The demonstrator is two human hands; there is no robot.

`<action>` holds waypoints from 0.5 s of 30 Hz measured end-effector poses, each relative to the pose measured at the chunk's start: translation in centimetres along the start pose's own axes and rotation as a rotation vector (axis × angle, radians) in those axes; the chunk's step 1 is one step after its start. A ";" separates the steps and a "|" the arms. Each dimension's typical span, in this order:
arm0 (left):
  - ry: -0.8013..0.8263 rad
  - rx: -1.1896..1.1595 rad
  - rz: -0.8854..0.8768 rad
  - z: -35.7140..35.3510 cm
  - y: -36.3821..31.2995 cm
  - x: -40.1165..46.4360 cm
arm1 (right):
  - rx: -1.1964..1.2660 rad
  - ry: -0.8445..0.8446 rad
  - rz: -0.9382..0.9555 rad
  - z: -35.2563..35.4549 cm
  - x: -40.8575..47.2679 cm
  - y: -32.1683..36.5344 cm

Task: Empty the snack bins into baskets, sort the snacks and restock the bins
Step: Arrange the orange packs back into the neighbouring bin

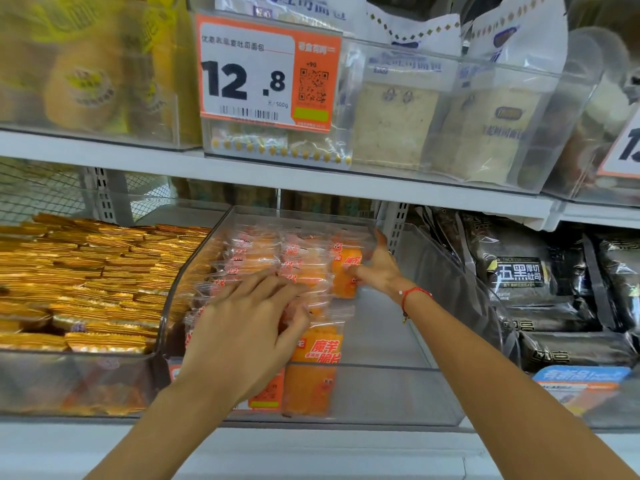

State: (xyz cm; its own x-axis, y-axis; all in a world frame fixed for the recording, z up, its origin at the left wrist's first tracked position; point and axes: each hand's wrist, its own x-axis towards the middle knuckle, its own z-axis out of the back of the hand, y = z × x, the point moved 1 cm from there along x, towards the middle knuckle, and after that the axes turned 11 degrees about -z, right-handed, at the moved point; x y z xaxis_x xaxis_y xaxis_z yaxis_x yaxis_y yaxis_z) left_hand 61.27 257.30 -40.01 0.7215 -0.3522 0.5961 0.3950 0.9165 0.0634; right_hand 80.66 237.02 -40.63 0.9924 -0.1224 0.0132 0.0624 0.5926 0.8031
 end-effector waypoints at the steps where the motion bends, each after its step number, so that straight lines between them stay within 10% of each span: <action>1: -0.001 -0.004 0.002 0.0 0.0 0.0 | -0.026 0.018 -0.011 0.1 0.1 0.1; 15: 0.082 -0.030 -0.025 1.5 -0.6 0.4 | -0.349 0.039 0.160 7.8 -13.2 2.2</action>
State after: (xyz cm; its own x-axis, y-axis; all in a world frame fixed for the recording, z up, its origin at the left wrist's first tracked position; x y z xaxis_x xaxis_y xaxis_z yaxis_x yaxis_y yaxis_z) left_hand 60.44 256.92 -38.57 0.7548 -0.3905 0.5270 0.4298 0.9014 0.0525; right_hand 66.91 233.76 -34.37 0.9954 0.0200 0.0934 -0.0677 0.8378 0.5418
